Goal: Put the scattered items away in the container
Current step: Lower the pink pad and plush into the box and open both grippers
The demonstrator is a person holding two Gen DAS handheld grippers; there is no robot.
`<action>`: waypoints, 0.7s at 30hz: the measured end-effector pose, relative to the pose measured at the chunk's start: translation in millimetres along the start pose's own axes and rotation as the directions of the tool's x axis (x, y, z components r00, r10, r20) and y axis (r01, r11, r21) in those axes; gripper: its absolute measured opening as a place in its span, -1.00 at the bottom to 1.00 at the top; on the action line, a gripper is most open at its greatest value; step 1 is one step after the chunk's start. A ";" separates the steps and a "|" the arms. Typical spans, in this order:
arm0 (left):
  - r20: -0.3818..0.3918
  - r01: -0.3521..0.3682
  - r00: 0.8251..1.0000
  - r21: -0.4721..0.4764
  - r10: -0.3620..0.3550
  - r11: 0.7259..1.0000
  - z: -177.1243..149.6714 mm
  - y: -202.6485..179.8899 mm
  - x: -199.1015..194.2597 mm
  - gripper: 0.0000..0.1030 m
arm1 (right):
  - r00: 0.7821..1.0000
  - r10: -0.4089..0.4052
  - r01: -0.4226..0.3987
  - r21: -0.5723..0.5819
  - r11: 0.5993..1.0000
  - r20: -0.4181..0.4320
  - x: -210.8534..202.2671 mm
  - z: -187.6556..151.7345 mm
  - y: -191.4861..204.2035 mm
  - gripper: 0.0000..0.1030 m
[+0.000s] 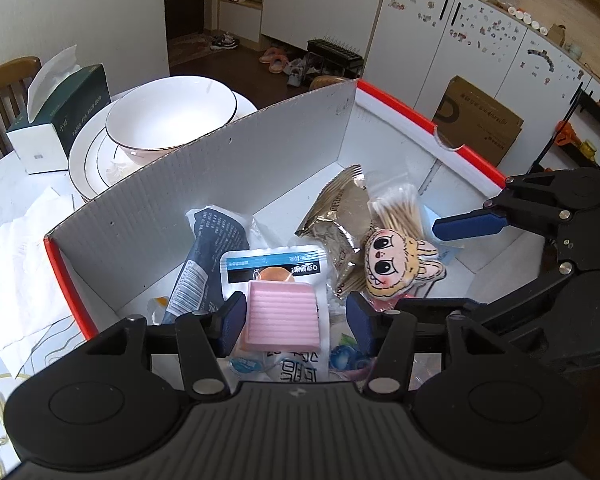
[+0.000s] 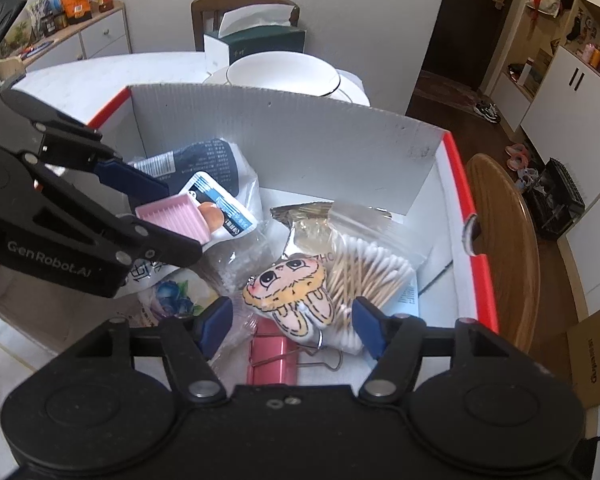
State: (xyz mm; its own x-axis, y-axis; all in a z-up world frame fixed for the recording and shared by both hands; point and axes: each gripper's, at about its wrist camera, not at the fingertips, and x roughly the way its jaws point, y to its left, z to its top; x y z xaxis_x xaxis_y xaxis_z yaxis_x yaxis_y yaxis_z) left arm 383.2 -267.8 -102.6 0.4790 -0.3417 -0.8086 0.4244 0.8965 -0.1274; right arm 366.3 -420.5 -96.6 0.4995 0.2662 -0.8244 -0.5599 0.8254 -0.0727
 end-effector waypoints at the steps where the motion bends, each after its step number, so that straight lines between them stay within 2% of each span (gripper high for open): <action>1: 0.002 0.001 1.000 0.000 -0.001 1.000 -0.7 -0.4 -1.5 0.05 | 1.000 0.001 -0.001 0.004 1.000 0.004 -2.6 -1.0 -0.5 0.29; 6: 0.019 0.005 1.000 -0.004 -0.005 1.000 -3.0 -2.3 -10.4 0.05 | 1.000 0.001 -0.001 0.011 1.000 0.023 -15.0 -2.8 0.4 0.31; 8: 0.032 0.009 0.999 -0.005 -0.008 1.000 -4.4 -3.2 -15.7 0.05 | 0.999 0.004 -0.004 0.015 1.000 0.035 -20.8 -2.9 0.9 0.38; 15: 0.081 0.022 0.996 -0.013 -0.021 1.000 -12.3 -5.9 -37.0 0.05 | 0.996 0.015 -0.017 0.033 0.999 0.084 -42.7 -3.1 5.9 0.38; 21: 0.161 0.021 0.987 -0.019 -0.018 1.000 -23.1 -4.5 -60.9 0.05 | 0.992 0.012 -0.020 0.061 0.998 0.127 -60.3 -6.2 11.3 0.46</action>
State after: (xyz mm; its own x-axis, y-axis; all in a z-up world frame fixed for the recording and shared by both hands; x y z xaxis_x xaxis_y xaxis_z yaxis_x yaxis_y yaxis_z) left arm 334.5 -244.5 -66.1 0.5890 -0.3986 -0.7030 0.4198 0.8942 -0.1553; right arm 325.7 -430.3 -51.2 0.5724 0.3375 -0.7473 -0.5288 0.8485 -0.0218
